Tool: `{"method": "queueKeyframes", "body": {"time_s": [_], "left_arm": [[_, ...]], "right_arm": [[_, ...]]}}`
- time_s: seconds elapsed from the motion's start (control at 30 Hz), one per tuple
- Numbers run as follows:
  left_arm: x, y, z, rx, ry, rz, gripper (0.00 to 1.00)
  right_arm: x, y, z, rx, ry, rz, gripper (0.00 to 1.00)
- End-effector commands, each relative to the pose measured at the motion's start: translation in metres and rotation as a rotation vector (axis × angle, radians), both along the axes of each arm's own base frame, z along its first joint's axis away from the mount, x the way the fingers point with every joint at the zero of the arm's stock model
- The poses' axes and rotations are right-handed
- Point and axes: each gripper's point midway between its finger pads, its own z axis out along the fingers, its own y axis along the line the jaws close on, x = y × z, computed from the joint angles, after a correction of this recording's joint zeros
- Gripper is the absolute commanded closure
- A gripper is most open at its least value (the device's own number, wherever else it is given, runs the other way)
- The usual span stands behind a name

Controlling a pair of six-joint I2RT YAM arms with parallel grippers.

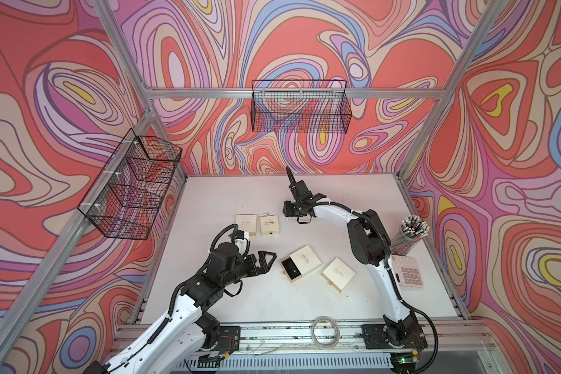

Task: Take out the earrings from the drawer-style jewelry box
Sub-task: Place the earring at the center of the board, then pick up the earring from the drawer.

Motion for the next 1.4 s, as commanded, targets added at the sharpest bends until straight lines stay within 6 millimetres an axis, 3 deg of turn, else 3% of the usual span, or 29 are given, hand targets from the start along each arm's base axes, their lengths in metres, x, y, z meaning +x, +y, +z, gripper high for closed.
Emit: {"method": "queueKeyframes", "body": {"time_s": [0.0,0.17,0.4,0.67,0.9,1.0,1.17,1.37], "left_arm": [[0.004,-0.002,0.011,-0.020,-0.026,-0.002,0.00],[0.004,-0.002,0.013,-0.013,-0.038,-0.010,0.00],[0.004,-0.008,0.010,-0.028,-0.029,-0.042,0.00],[-0.006,-0.016,-0.001,-0.056,0.006,-0.103,0.00],[-0.015,-0.006,-0.020,-0.027,0.045,-0.072,0.00],[-0.016,-0.004,-0.019,-0.031,0.043,-0.066,0.00],[-0.016,-0.004,-0.021,-0.024,0.046,-0.066,0.00],[-0.016,-0.004,-0.023,-0.019,0.048,-0.067,0.00]], "right_arm": [[-0.003,-0.002,0.074,0.053,-0.102,0.020,0.62],[-0.038,-0.019,0.108,0.086,-0.130,0.029,0.64],[-0.117,-0.043,0.120,0.068,-0.111,0.046,0.66],[-0.203,-0.041,0.095,-0.031,-0.047,0.086,0.73],[-0.262,-0.007,0.050,-0.071,0.047,0.160,0.77],[-0.275,0.000,0.031,-0.104,0.076,0.175,0.80],[-0.279,-0.004,0.005,-0.144,0.108,0.153,0.85],[-0.282,-0.011,-0.008,-0.197,0.114,0.129,0.84]]}}
